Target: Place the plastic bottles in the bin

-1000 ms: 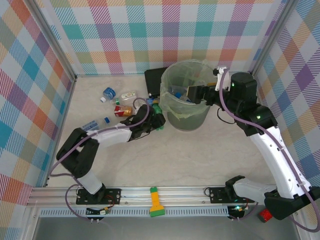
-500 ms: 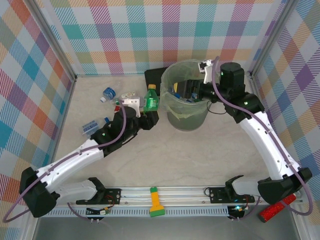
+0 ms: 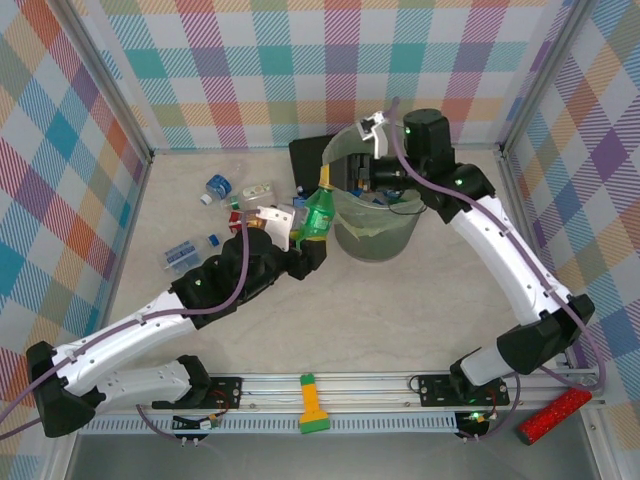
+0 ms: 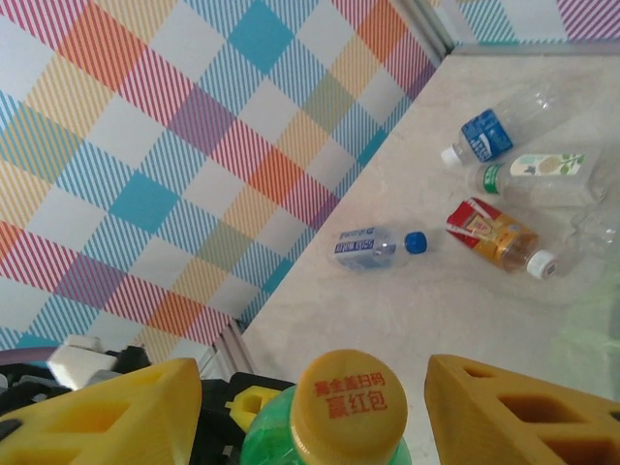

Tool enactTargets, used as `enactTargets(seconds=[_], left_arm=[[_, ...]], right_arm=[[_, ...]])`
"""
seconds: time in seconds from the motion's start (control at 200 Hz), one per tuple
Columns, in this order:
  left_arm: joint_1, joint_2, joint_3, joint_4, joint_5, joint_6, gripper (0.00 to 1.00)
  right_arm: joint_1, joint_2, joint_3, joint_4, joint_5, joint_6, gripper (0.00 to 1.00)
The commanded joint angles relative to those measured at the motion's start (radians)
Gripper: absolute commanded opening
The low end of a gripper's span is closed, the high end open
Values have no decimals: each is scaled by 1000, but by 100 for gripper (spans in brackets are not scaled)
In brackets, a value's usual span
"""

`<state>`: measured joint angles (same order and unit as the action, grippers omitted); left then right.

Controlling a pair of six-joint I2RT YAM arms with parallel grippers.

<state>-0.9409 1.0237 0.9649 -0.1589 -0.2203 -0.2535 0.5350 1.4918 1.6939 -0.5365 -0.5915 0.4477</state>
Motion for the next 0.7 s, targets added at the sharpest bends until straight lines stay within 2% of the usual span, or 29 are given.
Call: enactTargets(seconds=[0.0, 0.13, 0.205, 0.315, 0.45, 0.485, 0.565, 0.655, 0.7], left_arm=[[-6, -12, 37, 4, -26, 25, 46], [-6, -5, 53, -8, -34, 21, 45], [-6, 8, 63, -13, -27, 19, 45], [-6, 20, 67, -13, -17, 16, 45], [-6, 24, 67, -13, -17, 14, 48], [-6, 21, 66, -12, -16, 15, 51], [-6, 22, 70, -16, -14, 14, 66], [-6, 16, 75, -22, -11, 10, 99], [-6, 11, 75, -25, -12, 8, 100]], right_arm=[[22, 14, 27, -45, 15, -22, 61], [38, 14, 8, -41, 23, -30, 57], [47, 10, -2, -32, 19, -39, 51], [51, 9, -3, -31, 13, -49, 32], [51, -12, -7, -28, 41, -54, 22], [51, -22, -11, -24, 52, -55, 22], [49, -45, -13, -18, 96, -59, 24], [46, -75, -9, -16, 157, -73, 24], [43, -90, -4, -19, 199, -87, 24]])
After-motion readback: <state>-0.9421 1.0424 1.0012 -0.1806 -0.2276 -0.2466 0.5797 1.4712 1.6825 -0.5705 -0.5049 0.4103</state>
